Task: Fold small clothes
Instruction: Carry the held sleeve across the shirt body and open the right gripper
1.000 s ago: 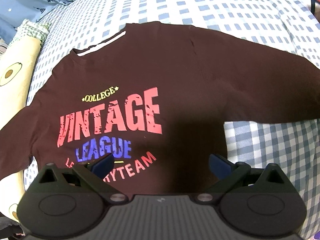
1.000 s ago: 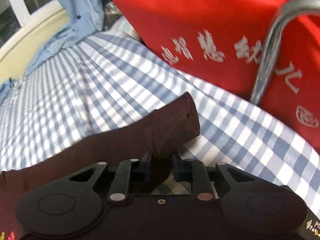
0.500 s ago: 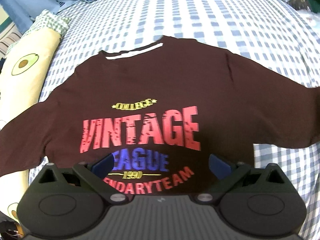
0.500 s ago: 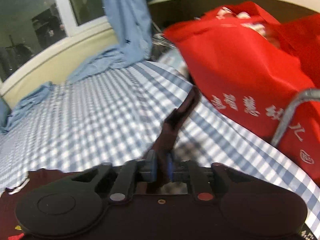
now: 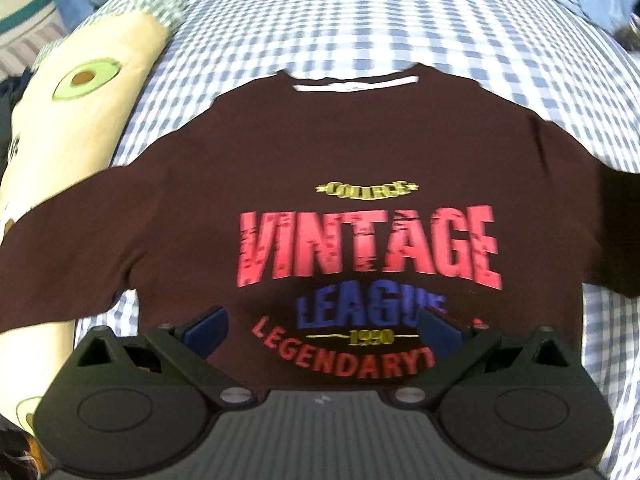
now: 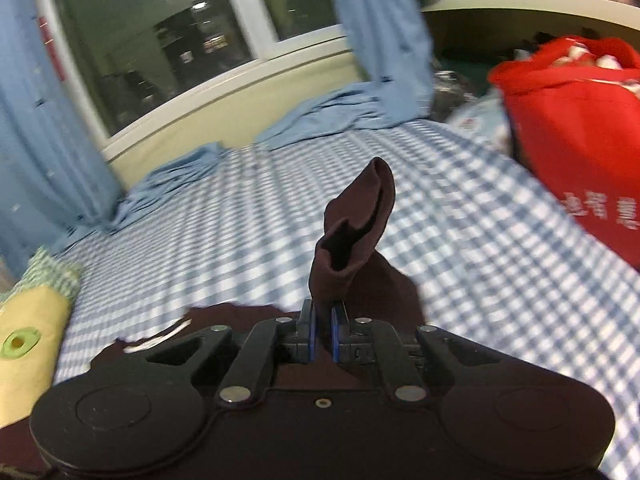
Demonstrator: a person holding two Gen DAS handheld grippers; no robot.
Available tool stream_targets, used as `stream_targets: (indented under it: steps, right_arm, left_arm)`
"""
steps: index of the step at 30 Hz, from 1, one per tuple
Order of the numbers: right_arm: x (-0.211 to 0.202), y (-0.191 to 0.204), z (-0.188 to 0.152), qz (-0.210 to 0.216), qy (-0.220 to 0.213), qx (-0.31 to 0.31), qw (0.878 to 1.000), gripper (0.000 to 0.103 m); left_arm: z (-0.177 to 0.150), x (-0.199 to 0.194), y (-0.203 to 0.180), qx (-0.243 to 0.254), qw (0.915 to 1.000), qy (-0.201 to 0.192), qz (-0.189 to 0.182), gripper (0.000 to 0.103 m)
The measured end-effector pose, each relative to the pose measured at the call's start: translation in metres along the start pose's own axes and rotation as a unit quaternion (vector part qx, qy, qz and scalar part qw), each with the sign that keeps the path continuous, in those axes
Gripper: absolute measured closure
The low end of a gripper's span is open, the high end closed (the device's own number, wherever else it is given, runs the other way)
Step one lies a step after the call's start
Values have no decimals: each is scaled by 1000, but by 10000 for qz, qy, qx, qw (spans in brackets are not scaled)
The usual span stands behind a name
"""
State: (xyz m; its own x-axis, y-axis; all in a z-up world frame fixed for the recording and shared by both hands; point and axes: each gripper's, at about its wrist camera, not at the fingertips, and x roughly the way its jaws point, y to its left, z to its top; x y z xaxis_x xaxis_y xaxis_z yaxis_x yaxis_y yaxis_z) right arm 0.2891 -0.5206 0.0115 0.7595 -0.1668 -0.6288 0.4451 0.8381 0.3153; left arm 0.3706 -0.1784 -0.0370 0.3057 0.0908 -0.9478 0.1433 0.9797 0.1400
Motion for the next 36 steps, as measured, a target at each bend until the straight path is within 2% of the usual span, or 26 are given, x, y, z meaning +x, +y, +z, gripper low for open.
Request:
stream_targets:
  steps: [7, 12, 17, 21, 23, 25, 26, 28, 34, 36]
  right_arm:
    - [20, 98, -35, 660, 241, -440, 9966, 96]
    - [43, 175, -76, 1093, 637, -801, 9887, 96]
    - [67, 232, -125, 1174, 976, -1480, 9771, 96]
    - [83, 255, -162, 1069, 1231, -2166, 9625, 95]
    - [89, 260, -179, 995, 1424, -2423, 9545, 90]
    - [94, 257, -190, 941, 1595, -2532, 9495, 69]
    - [94, 253, -194, 914, 1639, -2568, 9481, 65]
    - [90, 244, -198, 886, 1641, -2585, 9478, 46]
    - [70, 191, -173, 602, 1394, -2208, 9634, 16]
    - [66, 168, -161, 434, 1298, -2059, 9689, 12]
  left_arm:
    - [-6, 8, 68, -385, 9992, -96, -22, 1]
    - [-11, 17, 114, -664, 9977, -82, 75, 1]
    - [-13, 30, 150, -936, 9954, 37, 202, 1]
    - [-12, 38, 164, -1004, 9945, 94, 272, 1]
    - [-10, 43, 164, -984, 9947, 108, 274, 1]
    - [-7, 47, 160, -944, 9952, 113, 225, 1]
    - [-5, 49, 157, -924, 9955, 112, 189, 1]
    - [-1, 51, 148, -870, 9961, 90, 91, 1]
    - [13, 64, 110, -721, 9969, 51, -319, 1]
    - [17, 69, 95, -657, 9971, 48, -376, 1]
